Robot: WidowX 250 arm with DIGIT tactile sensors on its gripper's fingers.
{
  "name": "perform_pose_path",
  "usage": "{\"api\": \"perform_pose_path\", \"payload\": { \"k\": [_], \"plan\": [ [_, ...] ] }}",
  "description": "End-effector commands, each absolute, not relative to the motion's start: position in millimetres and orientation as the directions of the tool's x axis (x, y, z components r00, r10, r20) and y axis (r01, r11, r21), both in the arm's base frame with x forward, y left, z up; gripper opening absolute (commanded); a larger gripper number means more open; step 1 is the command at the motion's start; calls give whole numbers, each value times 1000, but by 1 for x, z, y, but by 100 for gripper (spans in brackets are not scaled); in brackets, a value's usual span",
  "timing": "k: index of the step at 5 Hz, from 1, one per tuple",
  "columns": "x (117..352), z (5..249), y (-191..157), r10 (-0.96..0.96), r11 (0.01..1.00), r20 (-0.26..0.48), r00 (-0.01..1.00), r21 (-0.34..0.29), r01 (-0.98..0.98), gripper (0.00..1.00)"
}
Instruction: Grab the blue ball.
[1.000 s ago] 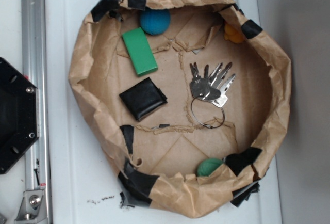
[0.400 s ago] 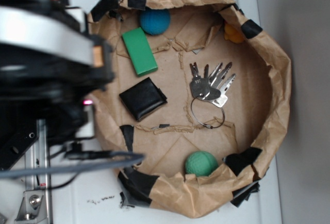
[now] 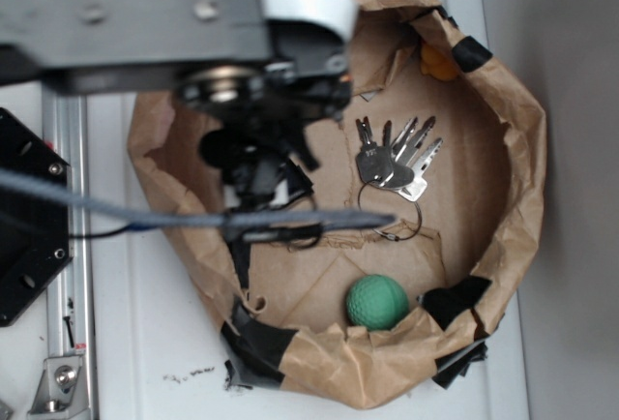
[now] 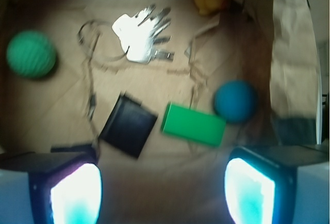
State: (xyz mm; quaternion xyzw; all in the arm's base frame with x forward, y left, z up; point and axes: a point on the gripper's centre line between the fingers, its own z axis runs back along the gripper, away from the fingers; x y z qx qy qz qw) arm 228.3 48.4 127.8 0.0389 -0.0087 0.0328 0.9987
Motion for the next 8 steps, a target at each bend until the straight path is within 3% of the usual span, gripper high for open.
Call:
{"api": "perform_pose_path", "payload": {
  "k": [1, 2, 3, 4, 5, 8],
  "plan": [
    [251, 100, 66, 285, 957, 96, 954, 23, -289, 100],
    [240, 97, 61, 509, 855, 109, 854, 55, -516, 100],
    [231, 85, 80, 707, 702, 129, 696, -2, -712, 100],
    [228, 61, 99, 801, 577, 184, 570, 15, -816, 100],
    [226, 41, 105, 794, 584, 221, 566, -21, -811, 100],
    [238, 33, 112, 738, 649, 233, 633, 9, -760, 100]
  ]
}}
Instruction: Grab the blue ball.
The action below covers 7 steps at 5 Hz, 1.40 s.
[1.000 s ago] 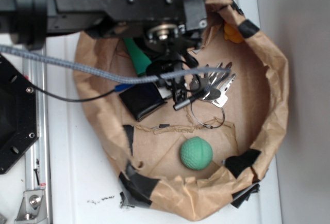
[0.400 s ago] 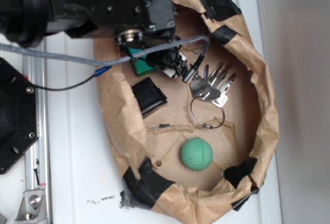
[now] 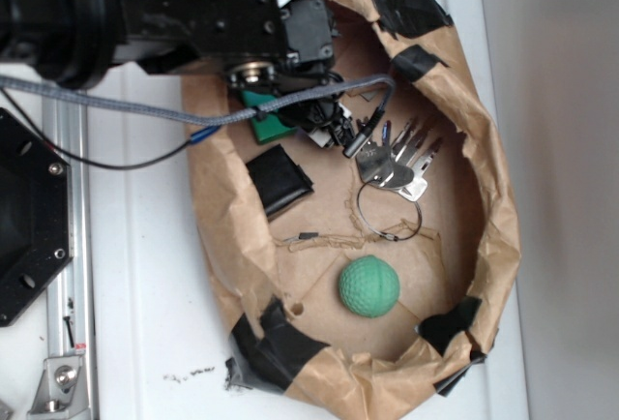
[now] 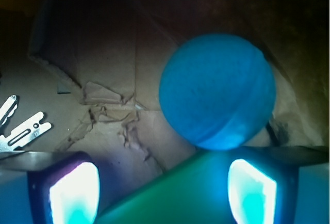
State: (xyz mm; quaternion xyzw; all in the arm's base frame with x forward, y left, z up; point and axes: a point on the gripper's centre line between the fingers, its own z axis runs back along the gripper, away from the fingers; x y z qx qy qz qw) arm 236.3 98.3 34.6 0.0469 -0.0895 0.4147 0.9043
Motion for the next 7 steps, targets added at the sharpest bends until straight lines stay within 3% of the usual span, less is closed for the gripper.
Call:
{"api": "perform_pose_path", "payload": {
  "k": [1, 2, 4, 6, 7],
  "plan": [
    [243, 33, 114, 697, 689, 253, 671, 23, -725, 100],
    [243, 35, 135, 630, 711, 347, 695, 102, -696, 100],
    [236, 52, 134, 685, 649, 378, 623, 71, -757, 100],
    [237, 44, 144, 650, 673, 393, 651, 101, -733, 100],
    [249, 42, 150, 585, 729, 425, 691, 97, -677, 100]
  ]
}}
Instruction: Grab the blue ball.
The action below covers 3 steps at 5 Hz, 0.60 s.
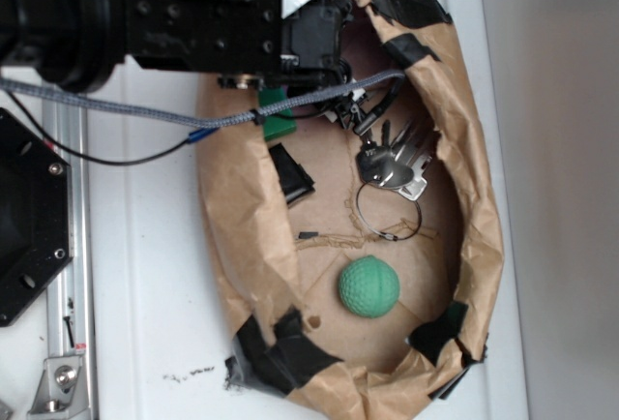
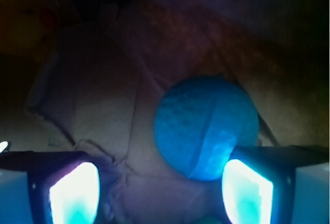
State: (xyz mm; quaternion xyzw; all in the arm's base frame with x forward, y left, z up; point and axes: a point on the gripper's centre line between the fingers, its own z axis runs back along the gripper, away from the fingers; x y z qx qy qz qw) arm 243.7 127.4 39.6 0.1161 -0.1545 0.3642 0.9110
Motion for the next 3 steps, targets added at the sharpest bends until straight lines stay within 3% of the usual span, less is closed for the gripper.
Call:
{"api": "perform_pose_path", "payload": {
  "k": [1, 2, 3],
  "plan": [
    [264, 48, 158, 558, 750, 454, 695, 85, -657, 100],
    [270, 47, 166, 562, 748, 452, 692, 80, -659, 100],
    [269, 44, 166, 567, 746, 444, 694, 81, -661, 91]
  ]
}}
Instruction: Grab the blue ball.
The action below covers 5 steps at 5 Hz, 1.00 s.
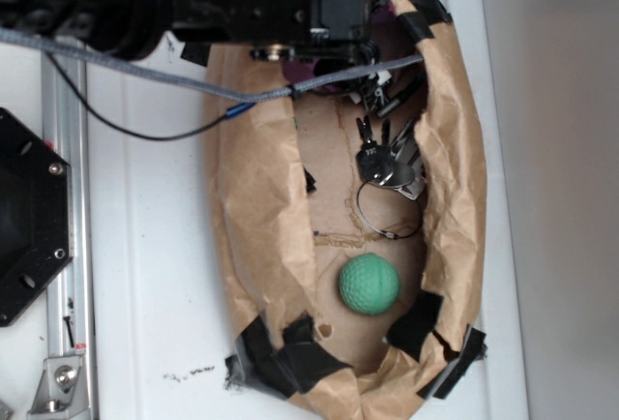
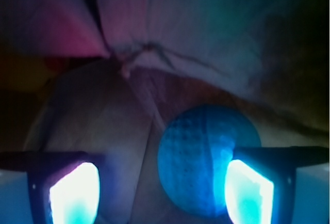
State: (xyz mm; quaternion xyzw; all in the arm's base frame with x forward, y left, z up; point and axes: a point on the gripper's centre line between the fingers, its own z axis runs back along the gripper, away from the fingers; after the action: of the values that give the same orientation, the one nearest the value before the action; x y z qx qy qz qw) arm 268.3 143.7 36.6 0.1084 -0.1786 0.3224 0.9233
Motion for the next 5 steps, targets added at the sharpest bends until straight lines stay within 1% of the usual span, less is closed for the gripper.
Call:
{"api": "perform_pose_path", "payload": {
  "k": [1, 3, 5],
  "plan": [
    [268, 44, 163, 567, 750, 435, 700, 80, -657, 0],
    [269, 42, 161, 561, 766, 423, 712, 60, -640, 0],
    [268, 40, 158, 552, 776, 415, 723, 62, -628, 0]
  ]
}}
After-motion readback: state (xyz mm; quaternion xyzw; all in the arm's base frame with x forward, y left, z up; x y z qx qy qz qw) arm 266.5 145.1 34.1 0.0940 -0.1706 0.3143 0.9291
